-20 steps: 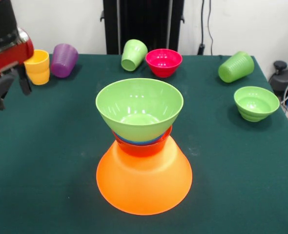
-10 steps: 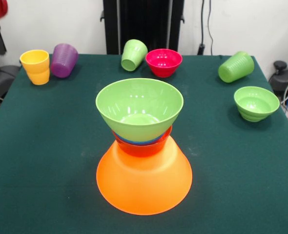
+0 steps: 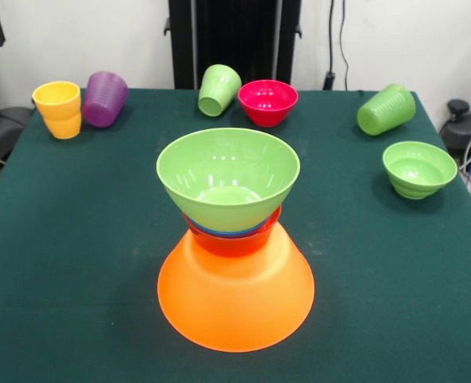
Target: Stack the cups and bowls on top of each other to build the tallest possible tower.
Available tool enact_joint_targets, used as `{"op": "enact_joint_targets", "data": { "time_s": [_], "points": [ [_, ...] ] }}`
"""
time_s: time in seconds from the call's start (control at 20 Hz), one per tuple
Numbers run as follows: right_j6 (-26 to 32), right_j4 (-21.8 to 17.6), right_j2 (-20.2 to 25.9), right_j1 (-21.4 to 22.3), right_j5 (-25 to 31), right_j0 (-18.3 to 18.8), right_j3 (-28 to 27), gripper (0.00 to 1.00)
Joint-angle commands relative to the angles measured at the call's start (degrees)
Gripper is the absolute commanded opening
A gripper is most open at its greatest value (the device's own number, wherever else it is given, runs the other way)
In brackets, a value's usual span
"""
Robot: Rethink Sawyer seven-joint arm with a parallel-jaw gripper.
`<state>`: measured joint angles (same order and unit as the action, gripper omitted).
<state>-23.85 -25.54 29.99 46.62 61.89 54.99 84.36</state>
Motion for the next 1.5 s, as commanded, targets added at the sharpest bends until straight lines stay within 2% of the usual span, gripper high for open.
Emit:
{"op": "enact_joint_targets", "data": {
  "time_s": [0.05, 0.4, 0.6, 0.85, 1.0, 1.5],
  "points": [
    [4.95, -5.70, 1.53, -0.96, -4.08, -1.66, 10.33, 1.00],
    [1.52, -8.72, -0.45, -1.76, -5.58, -2.36, 12.80, 1.00],
    [-0.05, -11.76, -1.57, -3.12, -5.29, -3.77, 12.05, 1.00],
    [0.66, -16.86, -2.92, -5.46, -4.43, -5.38, 10.13, 1.00],
    [0.52, -22.02, -4.51, -6.04, -3.97, -7.41, 8.57, 1.00],
    [3.79, -25.11, -3.99, -8.17, -2.65, -5.84, 6.18, 1.00]
  ]
}}
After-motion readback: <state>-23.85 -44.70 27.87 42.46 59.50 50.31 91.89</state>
